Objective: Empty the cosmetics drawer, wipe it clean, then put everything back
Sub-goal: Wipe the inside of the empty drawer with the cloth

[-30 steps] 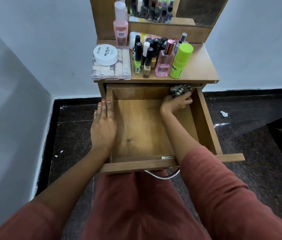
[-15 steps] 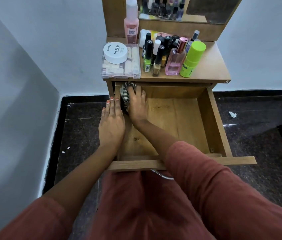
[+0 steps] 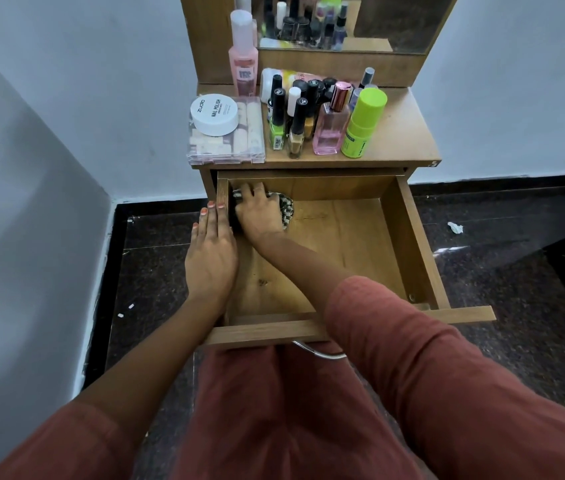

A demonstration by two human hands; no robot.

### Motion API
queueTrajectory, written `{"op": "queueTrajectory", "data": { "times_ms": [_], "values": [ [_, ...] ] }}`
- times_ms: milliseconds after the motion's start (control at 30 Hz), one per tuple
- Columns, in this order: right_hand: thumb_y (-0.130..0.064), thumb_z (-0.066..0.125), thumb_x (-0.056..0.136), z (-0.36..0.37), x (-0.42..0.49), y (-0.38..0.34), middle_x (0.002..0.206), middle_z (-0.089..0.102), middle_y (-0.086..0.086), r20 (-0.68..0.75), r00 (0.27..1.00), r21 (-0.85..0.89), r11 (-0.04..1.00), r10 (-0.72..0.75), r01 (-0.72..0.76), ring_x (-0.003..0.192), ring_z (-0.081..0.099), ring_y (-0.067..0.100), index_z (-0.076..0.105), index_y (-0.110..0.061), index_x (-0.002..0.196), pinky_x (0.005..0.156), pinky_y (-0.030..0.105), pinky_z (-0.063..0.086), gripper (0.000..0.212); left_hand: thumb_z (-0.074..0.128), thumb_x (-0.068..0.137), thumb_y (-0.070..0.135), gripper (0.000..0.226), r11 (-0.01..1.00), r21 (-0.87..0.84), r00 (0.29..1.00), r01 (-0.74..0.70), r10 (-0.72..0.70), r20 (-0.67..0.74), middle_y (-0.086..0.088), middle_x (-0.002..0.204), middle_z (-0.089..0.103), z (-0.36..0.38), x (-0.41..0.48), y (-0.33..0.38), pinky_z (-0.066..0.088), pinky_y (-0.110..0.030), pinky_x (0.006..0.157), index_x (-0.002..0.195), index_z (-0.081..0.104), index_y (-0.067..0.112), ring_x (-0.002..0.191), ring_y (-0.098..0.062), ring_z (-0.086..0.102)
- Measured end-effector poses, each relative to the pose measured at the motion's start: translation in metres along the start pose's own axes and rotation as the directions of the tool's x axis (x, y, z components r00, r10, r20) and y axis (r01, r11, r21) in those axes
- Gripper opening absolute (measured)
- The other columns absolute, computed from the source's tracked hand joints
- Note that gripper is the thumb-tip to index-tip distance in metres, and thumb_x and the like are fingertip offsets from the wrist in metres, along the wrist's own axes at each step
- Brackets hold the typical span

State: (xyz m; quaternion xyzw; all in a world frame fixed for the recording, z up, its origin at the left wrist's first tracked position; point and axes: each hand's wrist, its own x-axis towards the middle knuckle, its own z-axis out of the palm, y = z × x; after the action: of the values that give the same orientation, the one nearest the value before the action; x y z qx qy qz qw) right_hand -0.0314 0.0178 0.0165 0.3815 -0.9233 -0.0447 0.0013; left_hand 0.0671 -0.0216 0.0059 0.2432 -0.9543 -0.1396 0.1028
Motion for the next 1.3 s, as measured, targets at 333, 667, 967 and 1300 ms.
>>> {"op": "queueTrajectory", "data": {
  "times_ms": [333,667,967,1300],
  "values": [
    [0.001,0.031,0.095,0.013,-0.035,0.074,0.141,0.031,0.023,0.044,0.988,-0.034,0.989,0.146,-0.144,0.131,0.03,0.046,0.053,0.003,0.118,0.075,0.04,0.053,0.032,0.022,0.101,0.013,0.045,1.0,0.011,0.999,0.02,-0.021,0.028,-0.017,0.152,0.017,0.0,-0.002,0.001,0.008,-0.033,0.117,0.144,0.015,0.001,0.144,-0.025,0.013],
    [-0.006,0.03,0.097,0.018,-0.018,0.036,0.139,0.034,0.015,-0.073,0.997,0.033,0.999,-0.004,0.006,0.128,0.032,0.032,0.045,-0.003,0.126,0.096,0.041,0.041,0.033,0.023,0.1,0.01,0.046,1.0,0.028,1.0,0.013,-0.014,0.015,-0.018,0.152,0.016,0.0,-0.002,0.002,0.009,-0.034,0.117,0.144,0.013,0.001,0.143,-0.026,0.012],
    [-0.004,0.036,0.095,0.017,-0.002,0.008,0.139,0.033,0.015,-0.025,0.998,0.145,0.988,0.052,-0.048,0.125,0.036,0.036,0.055,-0.004,0.118,0.089,0.038,0.047,0.03,0.024,0.099,0.01,0.047,1.0,0.022,1.0,0.006,-0.006,0.024,-0.019,0.152,0.017,0.001,0.001,-0.001,0.011,-0.035,0.117,0.144,0.013,0.002,0.143,-0.026,0.014],
    [-0.001,0.059,0.081,0.007,-0.008,0.008,0.125,0.05,0.01,-0.103,0.96,0.675,0.727,0.259,-0.123,0.122,0.041,0.034,0.055,-0.014,0.124,0.099,0.041,0.041,0.045,0.026,0.099,0.009,0.047,1.0,0.013,1.0,0.007,-0.007,0.029,-0.019,0.152,0.018,-0.001,0.001,0.001,0.012,-0.035,0.117,0.144,0.014,0.002,0.143,-0.026,0.015]
  ]
}}
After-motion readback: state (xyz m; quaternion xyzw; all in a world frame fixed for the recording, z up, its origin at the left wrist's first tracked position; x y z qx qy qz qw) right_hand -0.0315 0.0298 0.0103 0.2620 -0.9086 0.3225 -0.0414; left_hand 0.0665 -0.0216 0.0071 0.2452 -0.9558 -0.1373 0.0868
